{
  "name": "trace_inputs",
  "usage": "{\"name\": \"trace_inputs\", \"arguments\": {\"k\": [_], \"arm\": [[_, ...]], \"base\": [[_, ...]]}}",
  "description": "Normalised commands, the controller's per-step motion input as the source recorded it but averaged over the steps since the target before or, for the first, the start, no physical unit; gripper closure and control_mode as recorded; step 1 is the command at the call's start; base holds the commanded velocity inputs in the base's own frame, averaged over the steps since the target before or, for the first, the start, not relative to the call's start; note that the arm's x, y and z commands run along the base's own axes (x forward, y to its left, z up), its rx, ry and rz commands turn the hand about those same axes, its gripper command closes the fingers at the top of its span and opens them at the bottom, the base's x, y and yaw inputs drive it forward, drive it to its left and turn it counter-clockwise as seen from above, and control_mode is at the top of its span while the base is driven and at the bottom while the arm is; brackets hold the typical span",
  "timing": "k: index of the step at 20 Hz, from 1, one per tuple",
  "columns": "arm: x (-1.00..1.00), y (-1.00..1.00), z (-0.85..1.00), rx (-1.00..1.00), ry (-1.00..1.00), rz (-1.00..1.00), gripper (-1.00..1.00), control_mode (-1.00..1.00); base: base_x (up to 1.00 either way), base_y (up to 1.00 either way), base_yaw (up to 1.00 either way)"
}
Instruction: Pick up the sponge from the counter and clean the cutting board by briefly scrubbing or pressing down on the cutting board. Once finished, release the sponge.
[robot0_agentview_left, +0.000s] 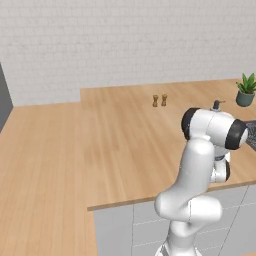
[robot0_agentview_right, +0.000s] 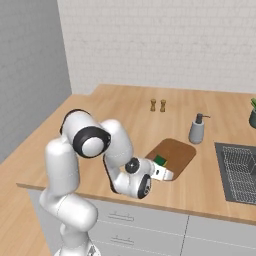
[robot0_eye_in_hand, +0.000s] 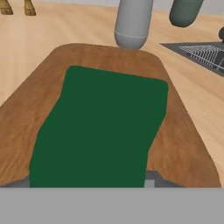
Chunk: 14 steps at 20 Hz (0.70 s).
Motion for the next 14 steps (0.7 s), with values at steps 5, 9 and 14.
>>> {"name": "trace_inputs", "arguments": {"k": [5,9,14], "arm": [[-0.64,-0.23,0.16,0.27,0.94,0.11,1.0,-1.0],[-0.52,-0.44,1.0,0.14,0.43,0.13,1.0,-1.0],[-0.78,-0.07,1.0,0.0,0.11,0.25,1.0,-1.0]], "base": [[0.0,0.0,0.0],[0.0,0.0,0.0],[0.0,0.0,0.0]]}}
